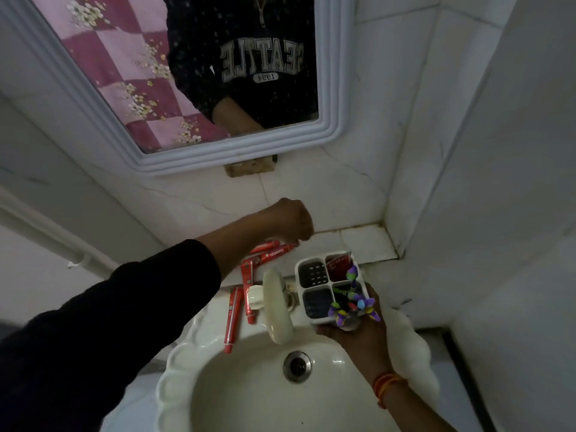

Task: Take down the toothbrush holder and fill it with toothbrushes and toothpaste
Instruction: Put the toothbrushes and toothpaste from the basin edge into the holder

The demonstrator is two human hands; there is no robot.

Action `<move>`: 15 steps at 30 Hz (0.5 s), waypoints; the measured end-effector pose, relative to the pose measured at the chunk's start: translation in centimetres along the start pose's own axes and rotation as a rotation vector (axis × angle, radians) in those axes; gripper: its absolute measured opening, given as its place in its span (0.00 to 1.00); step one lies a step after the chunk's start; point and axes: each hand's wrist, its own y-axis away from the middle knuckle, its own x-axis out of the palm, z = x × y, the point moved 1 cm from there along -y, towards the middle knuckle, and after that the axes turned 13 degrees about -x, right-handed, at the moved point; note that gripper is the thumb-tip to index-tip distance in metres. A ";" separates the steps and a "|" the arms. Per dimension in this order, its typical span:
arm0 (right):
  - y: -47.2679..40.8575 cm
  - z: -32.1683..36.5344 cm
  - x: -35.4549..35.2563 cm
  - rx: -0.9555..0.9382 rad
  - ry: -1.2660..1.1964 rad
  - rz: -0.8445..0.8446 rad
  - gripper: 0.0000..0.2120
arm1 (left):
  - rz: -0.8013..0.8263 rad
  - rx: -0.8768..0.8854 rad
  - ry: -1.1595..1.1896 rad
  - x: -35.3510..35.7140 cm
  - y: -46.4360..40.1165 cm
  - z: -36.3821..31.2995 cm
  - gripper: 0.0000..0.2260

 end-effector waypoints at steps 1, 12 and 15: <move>0.1 -0.4 0.0 -0.022 0.001 -0.019 0.49 | -0.027 -0.025 -0.062 0.7 -1.0 1.5 0.10; 0.4 0.5 0.5 0.078 0.193 -0.014 0.40 | -0.238 0.160 -0.355 7.3 -6.6 7.2 0.17; 0.4 0.8 0.8 0.068 0.204 -0.037 0.37 | -0.256 0.274 -0.283 6.8 -6.8 6.9 0.11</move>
